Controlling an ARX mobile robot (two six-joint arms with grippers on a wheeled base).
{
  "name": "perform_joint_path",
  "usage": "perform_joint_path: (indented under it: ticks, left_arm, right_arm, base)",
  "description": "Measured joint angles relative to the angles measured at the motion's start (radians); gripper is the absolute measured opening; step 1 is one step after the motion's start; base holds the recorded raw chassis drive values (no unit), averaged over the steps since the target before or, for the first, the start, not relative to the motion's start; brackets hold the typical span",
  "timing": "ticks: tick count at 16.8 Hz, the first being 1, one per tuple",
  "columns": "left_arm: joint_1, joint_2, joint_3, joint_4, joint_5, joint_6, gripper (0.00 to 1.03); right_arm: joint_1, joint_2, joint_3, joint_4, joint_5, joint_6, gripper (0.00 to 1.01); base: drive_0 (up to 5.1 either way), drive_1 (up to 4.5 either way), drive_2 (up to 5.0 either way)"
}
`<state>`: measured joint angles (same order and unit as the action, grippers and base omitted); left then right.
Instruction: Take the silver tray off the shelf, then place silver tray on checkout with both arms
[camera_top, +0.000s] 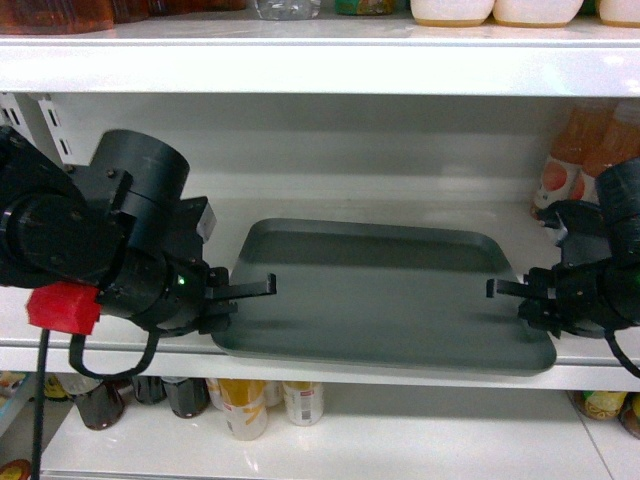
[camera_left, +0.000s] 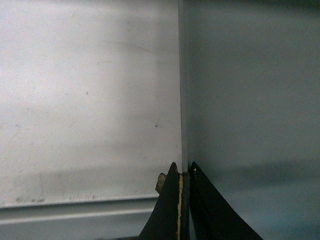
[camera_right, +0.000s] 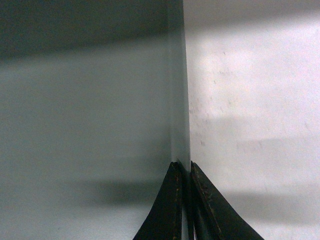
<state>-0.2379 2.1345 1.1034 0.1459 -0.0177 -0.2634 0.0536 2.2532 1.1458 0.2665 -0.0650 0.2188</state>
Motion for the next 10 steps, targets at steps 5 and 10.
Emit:
perform_joint_path:
  ticks: [5, 10]
  left_arm:
    - [-0.069, -0.547, -0.448, 0.094, -0.076, -0.027, 0.02]
    - [-0.077, -0.778, -0.603, 0.052, -0.082, -0.027, 0.02]
  right_arm:
    - [0.038, -0.591, -0.555, 0.169, 0.0, 0.02, 0.03]
    - [0.077, -0.915, -0.767, 0.108, 0.029, 0.042, 0.03]
  base:
    - [0.0, 0.0, 0.0]
    - [0.0, 0.0, 0.0]
